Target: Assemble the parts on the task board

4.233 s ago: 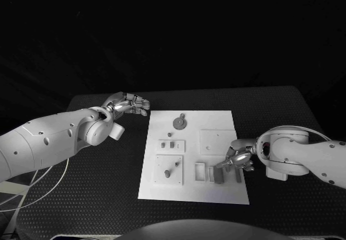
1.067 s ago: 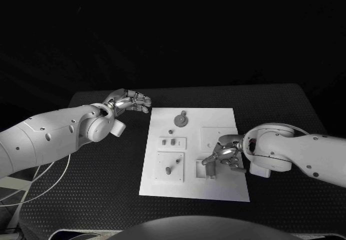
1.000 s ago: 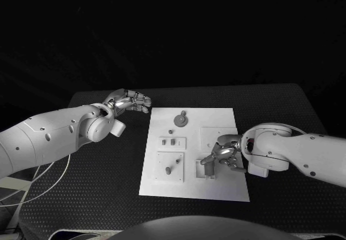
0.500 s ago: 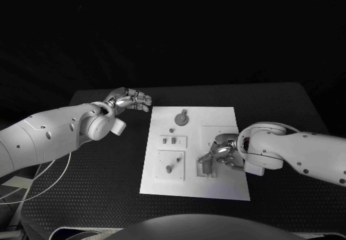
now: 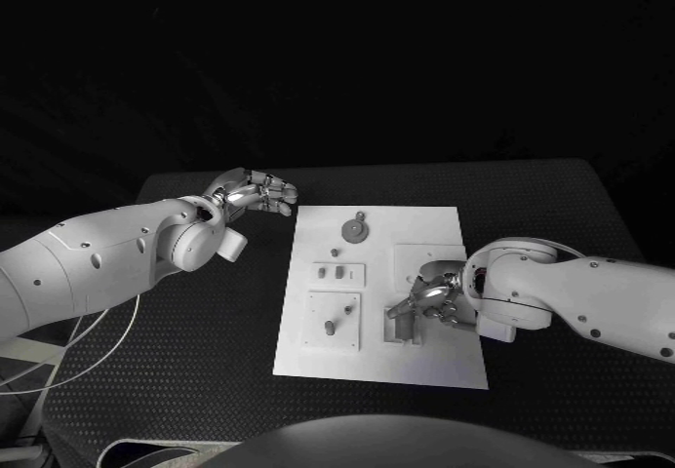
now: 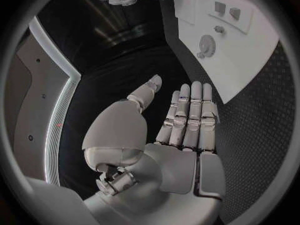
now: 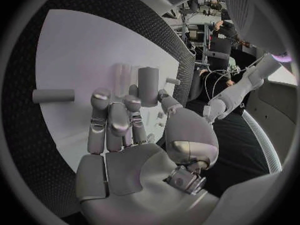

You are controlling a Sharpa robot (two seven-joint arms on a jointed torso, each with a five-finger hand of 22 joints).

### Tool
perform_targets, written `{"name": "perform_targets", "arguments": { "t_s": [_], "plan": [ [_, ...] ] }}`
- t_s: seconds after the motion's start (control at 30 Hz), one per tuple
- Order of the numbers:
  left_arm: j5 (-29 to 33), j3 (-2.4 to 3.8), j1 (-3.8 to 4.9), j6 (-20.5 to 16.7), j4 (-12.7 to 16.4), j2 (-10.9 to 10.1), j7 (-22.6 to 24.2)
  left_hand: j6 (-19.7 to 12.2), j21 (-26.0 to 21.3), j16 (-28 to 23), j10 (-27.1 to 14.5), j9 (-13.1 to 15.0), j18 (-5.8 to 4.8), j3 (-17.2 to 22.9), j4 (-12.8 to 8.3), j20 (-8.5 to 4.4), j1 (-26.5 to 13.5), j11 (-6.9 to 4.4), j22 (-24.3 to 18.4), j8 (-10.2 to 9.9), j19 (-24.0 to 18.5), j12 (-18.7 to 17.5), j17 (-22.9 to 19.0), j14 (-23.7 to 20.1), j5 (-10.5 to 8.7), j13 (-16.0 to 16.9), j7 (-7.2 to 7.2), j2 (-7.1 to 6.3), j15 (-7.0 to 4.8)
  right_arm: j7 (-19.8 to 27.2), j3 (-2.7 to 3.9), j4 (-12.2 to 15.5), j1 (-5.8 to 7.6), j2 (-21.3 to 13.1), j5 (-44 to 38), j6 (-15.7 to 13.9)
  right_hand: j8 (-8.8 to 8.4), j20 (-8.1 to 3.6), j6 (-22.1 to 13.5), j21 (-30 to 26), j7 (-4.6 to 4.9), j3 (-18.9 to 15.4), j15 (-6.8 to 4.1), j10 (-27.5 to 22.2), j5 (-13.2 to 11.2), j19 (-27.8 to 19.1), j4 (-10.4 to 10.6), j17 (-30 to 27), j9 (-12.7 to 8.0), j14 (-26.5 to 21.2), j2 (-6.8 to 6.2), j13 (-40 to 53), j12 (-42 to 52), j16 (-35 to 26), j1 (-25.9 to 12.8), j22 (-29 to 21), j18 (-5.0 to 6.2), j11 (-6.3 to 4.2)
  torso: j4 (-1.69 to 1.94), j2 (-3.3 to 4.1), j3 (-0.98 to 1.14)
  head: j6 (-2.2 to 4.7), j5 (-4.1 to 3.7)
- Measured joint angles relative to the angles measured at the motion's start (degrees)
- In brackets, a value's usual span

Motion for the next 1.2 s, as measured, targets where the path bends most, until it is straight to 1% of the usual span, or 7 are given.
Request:
{"name": "perform_targets", "arguments": {
  "t_s": [0.4,0.73,0.77,0.8,1.2],
  "plan": [
    [0.0,0.0,0.0,0.02,0.0,-0.02,-0.02,0.0,0.0,0.0,0.0,0.0,0.0,0.0,0.0,0.0,0.0,0.0,-0.04,0.0,0.0,0.0,0.0,0.0,0.0,0.0,0.0,0.0,0.0,-0.26,-0.17,0.04,-0.05,0.07,0.19,0.46,0.2,0.01,0.0,0.0,0.0,-0.01,-0.09,0.0,-0.18,-0.01,-0.01,-0.07,-0.02,-0.21,-0.02,0.0,0.0,0.0,-0.01,0.0,0.01,0.0,0.0,0.0,-0.03,-0.19,0.13],
    [0.0,0.0,0.0,0.05,0.01,-0.05,-0.06,0.0,0.0,0.0,0.0,-0.05,0.0,0.0,0.0,0.0,0.0,0.0,-0.04,0.0,0.0,0.0,0.05,0.0,0.0,0.01,0.0,0.0,0.0,-0.34,-0.29,-0.14,-0.39,0.45,0.29,0.55,0.2,-0.12,0.0,0.0,0.0,-0.08,-0.04,0.0,0.06,0.12,-0.09,-0.12,-0.02,-0.23,0.03,0.0,0.0,0.0,-0.54,0.0,0.02,0.0,0.0,0.02,-0.03,-0.28,0.22],
    [0.0,0.0,0.0,0.05,0.01,-0.05,-0.06,0.0,0.0,0.0,0.0,-0.05,0.01,0.0,0.0,0.0,0.0,0.0,-0.04,0.0,0.0,0.0,0.08,0.0,0.0,0.01,0.0,0.0,0.0,-0.34,-0.29,-0.16,-0.42,0.49,0.3,0.55,0.2,-0.12,0.0,0.0,0.0,0.06,-0.04,0.0,0.06,0.12,-0.24,-0.13,-0.01,-0.23,-0.03,0.0,0.0,0.0,-0.61,0.0,0.02,0.0,0.0,0.02,-0.04,-0.29,0.23],
    [0.0,0.0,0.0,0.05,0.01,-0.05,-0.07,0.0,0.0,-0.07,0.0,-0.05,0.0,0.0,0.0,0.0,0.0,0.0,-0.04,0.0,0.0,0.0,0.09,0.0,0.0,0.01,0.0,0.0,0.0,-0.34,-0.29,-0.16,-0.45,0.53,0.32,0.55,0.2,-0.11,0.01,0.0,0.0,2.42,-0.04,-0.01,0.06,0.12,-2.61,-0.15,-0.03,-0.23,-0.24,0.0,0.0,0.0,-0.86,0.0,0.02,0.01,0.0,0.02,-0.04,-0.29,0.26],
    [0.0,0.0,0.0,0.07,0.01,-0.04,-0.12,0.0,0.0,-0.22,0.0,-0.05,0.0,0.0,0.0,0.0,0.0,0.0,-0.09,0.0,0.0,0.0,0.14,0.0,0.0,-0.03,0.0,0.0,0.0,-0.23,-0.28,-0.43,-0.56,0.77,0.39,0.23,0.18,-0.11,0.01,0.0,0.01,2.85,-0.02,-0.01,0.06,0.12,-2.54,-0.62,-0.06,-0.22,-0.52,-0.01,0.0,0.0,-1.43,0.0,0.01,0.01,-0.02,0.02,0.03,-0.34,0.35]
  ]
}}
